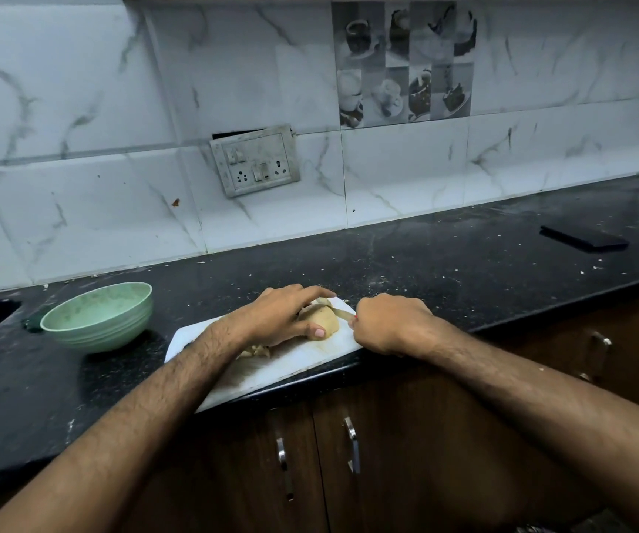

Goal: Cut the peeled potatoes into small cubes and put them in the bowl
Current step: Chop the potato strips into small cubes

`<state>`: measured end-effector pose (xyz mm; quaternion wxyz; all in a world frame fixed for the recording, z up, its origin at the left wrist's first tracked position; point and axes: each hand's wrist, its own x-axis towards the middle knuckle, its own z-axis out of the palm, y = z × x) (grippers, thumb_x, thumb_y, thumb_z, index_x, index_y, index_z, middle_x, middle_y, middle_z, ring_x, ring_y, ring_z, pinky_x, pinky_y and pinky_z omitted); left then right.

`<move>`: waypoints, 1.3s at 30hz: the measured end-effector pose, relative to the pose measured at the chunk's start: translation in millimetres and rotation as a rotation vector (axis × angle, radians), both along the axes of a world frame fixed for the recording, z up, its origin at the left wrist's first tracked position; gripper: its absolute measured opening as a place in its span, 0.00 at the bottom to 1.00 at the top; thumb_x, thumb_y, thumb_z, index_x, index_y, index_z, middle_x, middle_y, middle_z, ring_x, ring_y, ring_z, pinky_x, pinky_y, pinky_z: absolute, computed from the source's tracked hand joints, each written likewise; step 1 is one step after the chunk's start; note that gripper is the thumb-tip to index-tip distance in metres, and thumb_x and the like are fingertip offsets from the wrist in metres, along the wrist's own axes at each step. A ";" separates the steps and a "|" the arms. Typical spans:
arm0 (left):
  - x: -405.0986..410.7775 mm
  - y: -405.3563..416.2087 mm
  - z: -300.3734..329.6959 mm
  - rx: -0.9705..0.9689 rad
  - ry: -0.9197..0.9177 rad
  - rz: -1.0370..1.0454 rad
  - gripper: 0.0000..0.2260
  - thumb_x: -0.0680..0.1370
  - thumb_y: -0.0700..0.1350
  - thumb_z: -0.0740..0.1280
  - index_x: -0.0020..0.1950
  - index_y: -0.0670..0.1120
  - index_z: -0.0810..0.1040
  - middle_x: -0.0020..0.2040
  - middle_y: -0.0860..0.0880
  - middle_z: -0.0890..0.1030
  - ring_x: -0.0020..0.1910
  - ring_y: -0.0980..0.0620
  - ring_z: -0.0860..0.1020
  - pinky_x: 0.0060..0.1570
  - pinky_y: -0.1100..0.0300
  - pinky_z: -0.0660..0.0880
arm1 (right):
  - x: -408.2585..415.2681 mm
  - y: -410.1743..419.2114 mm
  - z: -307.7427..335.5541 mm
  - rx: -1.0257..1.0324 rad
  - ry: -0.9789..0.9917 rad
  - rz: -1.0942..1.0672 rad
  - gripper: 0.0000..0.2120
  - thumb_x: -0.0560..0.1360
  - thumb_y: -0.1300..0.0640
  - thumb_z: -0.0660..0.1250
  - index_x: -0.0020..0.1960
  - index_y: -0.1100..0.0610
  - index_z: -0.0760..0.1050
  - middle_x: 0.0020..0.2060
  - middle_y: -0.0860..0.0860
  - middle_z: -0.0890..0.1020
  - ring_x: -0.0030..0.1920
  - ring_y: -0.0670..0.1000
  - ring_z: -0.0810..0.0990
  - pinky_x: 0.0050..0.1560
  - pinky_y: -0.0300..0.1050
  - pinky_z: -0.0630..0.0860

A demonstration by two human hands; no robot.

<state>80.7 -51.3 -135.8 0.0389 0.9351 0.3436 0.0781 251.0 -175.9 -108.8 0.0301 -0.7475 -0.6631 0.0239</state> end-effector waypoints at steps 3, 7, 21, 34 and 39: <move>5.5 4.3 10.3 -0.028 0.129 0.014 0.28 0.79 0.59 0.69 0.77 0.57 0.66 0.56 0.52 0.70 0.55 0.54 0.69 0.64 0.51 0.65 | 0.8 -2.1 -1.7 -0.003 -0.041 0.017 0.13 0.81 0.53 0.56 0.59 0.55 0.75 0.54 0.52 0.80 0.44 0.54 0.74 0.45 0.49 0.68; 9.1 8.1 16.3 -0.052 0.216 0.014 0.30 0.79 0.60 0.67 0.79 0.56 0.63 0.58 0.50 0.68 0.58 0.51 0.70 0.62 0.53 0.64 | 6.6 -6.8 -2.4 0.005 -0.094 0.040 0.13 0.81 0.52 0.56 0.58 0.55 0.75 0.54 0.52 0.81 0.46 0.55 0.76 0.44 0.49 0.69; 13.2 13.8 24.1 -0.128 0.264 -0.029 0.32 0.79 0.60 0.68 0.80 0.61 0.59 0.58 0.51 0.69 0.57 0.52 0.71 0.58 0.56 0.68 | 24.4 1.4 1.2 -0.044 -0.025 0.075 0.11 0.81 0.49 0.54 0.47 0.53 0.72 0.49 0.53 0.80 0.46 0.55 0.76 0.46 0.50 0.71; 8.1 9.9 18.0 -0.165 0.103 0.005 0.34 0.77 0.57 0.72 0.79 0.51 0.61 0.70 0.48 0.70 0.65 0.52 0.72 0.64 0.60 0.69 | 47.3 -23.9 10.0 0.018 -0.123 0.054 0.17 0.82 0.44 0.53 0.58 0.52 0.76 0.55 0.54 0.80 0.54 0.58 0.79 0.47 0.51 0.70; -0.3 -1.4 0.8 -0.093 -0.048 0.013 0.26 0.77 0.56 0.72 0.72 0.50 0.69 0.65 0.50 0.74 0.63 0.52 0.73 0.63 0.58 0.70 | 51.5 -22.4 8.4 -0.006 -0.129 0.058 0.18 0.82 0.43 0.53 0.57 0.52 0.76 0.53 0.53 0.80 0.48 0.56 0.78 0.47 0.51 0.71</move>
